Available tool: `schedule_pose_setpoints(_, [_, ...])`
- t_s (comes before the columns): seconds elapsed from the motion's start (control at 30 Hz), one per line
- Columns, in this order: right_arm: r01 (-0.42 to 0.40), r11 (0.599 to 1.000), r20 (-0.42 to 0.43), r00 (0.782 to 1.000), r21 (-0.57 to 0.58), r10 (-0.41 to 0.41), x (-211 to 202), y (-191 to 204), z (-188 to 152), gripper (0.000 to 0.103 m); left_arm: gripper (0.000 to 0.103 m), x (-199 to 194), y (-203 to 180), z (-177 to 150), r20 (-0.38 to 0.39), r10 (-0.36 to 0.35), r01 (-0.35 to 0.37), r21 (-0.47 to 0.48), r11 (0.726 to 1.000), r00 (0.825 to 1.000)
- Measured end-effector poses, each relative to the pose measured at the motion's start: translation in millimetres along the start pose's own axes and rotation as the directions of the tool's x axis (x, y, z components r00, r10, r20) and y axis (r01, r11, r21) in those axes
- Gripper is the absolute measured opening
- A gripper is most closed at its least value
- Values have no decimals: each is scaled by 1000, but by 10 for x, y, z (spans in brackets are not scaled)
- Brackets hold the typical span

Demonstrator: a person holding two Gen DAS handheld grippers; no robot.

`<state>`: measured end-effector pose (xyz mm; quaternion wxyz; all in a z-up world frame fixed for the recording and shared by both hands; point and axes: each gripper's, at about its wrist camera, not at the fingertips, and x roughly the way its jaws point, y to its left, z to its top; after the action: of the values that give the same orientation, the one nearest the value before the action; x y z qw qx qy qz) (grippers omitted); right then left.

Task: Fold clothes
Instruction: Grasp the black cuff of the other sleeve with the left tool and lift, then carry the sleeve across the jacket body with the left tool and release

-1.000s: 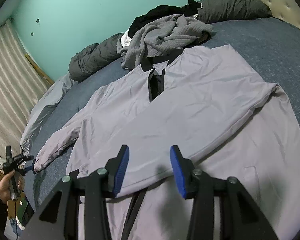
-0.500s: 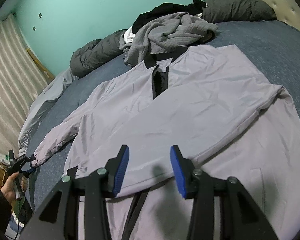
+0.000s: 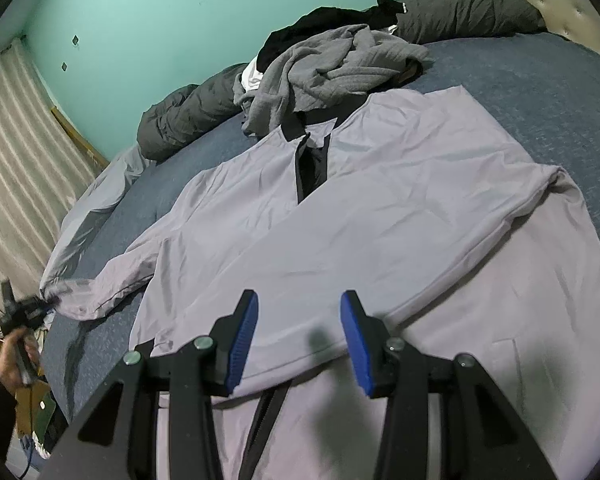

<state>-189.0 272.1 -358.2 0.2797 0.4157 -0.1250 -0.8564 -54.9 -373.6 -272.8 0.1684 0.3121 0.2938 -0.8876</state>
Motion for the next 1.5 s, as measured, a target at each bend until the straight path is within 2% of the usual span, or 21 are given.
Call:
schedule_pose_setpoints(0.13, [5, 1000, 7, 1000, 20, -5, -44, -74, 22, 43, 12, -75, -759, 221, 17, -112, 111, 82, 990, 994])
schedule_pose_setpoints(0.23, [12, 999, 22, 1000, 40, -13, -113, -149, 47, 43, 11, -152, -1472, 298, 3, -197, 195, 152, 969, 980])
schedule_pose_setpoints(0.33, [24, 997, 31, 999, 70, -27, -177, -245, 50, 43, 10, -193, -2253, 284, -25, -293, 291, 226, 929, 956])
schedule_pose_setpoints(0.37, [27, 997, 31, 999, 75, -30, -196, -269, 47, 43, 10, -239, -2398, 264, -36, -318, 317, 243, 917, 947])
schedule_pose_setpoints(0.47, [36, 995, 33, 999, 89, -39, -253, -337, 34, 43, 9, -267, -3180, 94, -92, -405, 412, 313, 855, 910])
schedule_pose_setpoints(0.6, [49, 992, 48, 997, 117, -55, -408, -472, 34, 43, 9, -241, -4136, -393, -205, -495, 535, 380, 755, 844])
schedule_pose_setpoints(0.67, [55, 990, 56, 996, 130, -63, -484, -535, 35, 43, 9, -176, -4518, -756, -279, -508, 579, 407, 706, 815])
schedule_pose_setpoints(0.73, [61, 987, 64, 995, 148, -71, -560, -607, 34, 43, 10, -94, -4743, -1171, -356, -502, 615, 422, 666, 788])
schedule_pose_setpoints(0.8, [63, 984, 70, 995, 167, -76, -623, -680, 31, 43, 11, 77, -4882, -1714, -457, -468, 647, 421, 635, 757])
schedule_pose_setpoints(0.83, [63, 983, 71, 994, 174, -77, -643, -707, 30, 43, 15, 162, -4940, -1891, -496, -446, 655, 417, 630, 745])
schedule_pose_setpoints(0.87, [61, 981, 71, 995, 184, -75, -658, -737, 33, 43, 27, 314, -4967, -2086, -533, -414, 655, 418, 629, 738])
schedule_pose_setpoints(0.9, [58, 979, 70, 995, 194, -73, -672, -767, 36, 43, 40, 389, -4957, -2275, -553, -387, 650, 430, 627, 738])
schedule_pose_setpoints(0.97, [50, 975, 69, 995, 214, -66, -694, -828, 46, 43, 54, 488, -4876, -2529, -573, -350, 640, 442, 629, 741])
schedule_pose_setpoints(1.0, [45, 974, 67, 996, 224, -61, -700, -858, 53, 43, 55, 525, -4815, -2556, -573, -345, 634, 439, 637, 744])
schedule_pose_setpoints(1.07, [51, 970, 57, 996, 237, -66, -698, -909, 65, 50, 55, 605, -4592, -2536, -560, -315, 597, 440, 671, 766])
schedule_pose_setpoints(1.23, [49, 950, 52, 996, 308, -68, -741, -1121, 105, 52, 56, 696, -4011, -2305, -505, -241, 489, 446, 749, 829])
schedule_pose_setpoints(1.37, [96, 937, 19, 994, 336, -109, -733, -1293, 129, 61, 56, 804, -3573, -2154, -462, -176, 403, 456, 793, 869])
schedule_pose_setpoints(1.5, [134, 931, -30, 991, 340, -132, -665, -1388, 103, 62, 57, 955, -3193, -2050, -437, -110, 325, 454, 830, 893])
